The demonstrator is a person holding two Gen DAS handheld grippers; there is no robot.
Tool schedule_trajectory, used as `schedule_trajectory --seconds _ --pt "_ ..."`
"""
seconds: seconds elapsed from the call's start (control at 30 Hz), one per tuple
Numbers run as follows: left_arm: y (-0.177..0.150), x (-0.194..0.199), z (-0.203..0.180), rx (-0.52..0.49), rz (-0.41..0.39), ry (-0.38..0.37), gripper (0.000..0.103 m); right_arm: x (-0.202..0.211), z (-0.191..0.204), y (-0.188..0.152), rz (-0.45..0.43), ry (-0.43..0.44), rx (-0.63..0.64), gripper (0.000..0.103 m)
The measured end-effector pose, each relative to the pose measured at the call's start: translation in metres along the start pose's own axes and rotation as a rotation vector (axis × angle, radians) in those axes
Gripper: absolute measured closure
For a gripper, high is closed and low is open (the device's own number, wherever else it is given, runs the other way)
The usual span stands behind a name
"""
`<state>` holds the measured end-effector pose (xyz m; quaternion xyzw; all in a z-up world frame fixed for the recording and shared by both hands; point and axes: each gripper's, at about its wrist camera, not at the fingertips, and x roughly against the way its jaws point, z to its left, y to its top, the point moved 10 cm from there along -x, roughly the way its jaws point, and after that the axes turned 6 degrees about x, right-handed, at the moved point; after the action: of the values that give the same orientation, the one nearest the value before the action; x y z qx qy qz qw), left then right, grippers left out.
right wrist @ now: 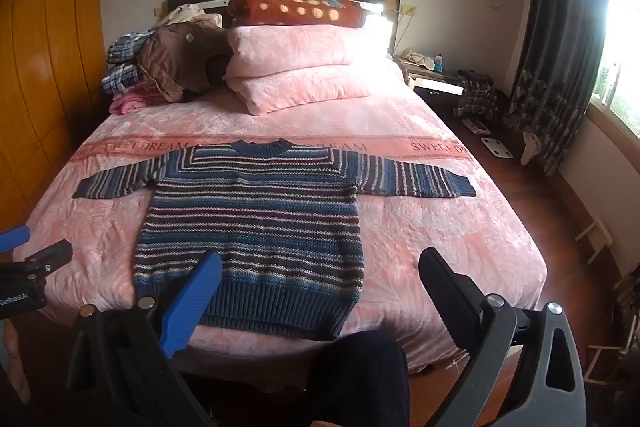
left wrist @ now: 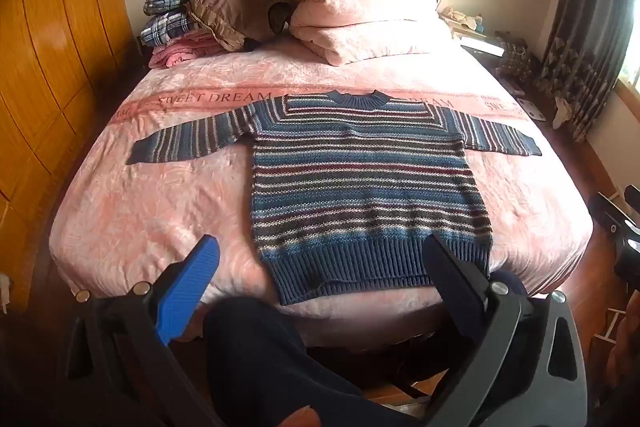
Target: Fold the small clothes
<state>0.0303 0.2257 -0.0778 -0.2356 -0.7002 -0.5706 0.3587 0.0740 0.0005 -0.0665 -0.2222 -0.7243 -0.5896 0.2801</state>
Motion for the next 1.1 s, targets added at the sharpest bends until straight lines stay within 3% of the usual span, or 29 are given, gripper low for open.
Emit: schedule_trajectory --seconds 1.1 --pt "0.006 0.007 0.006 0.010 -0.020 0.009 0.003 0.003 0.000 0.012 0.002 -0.013 0.015 0.004"
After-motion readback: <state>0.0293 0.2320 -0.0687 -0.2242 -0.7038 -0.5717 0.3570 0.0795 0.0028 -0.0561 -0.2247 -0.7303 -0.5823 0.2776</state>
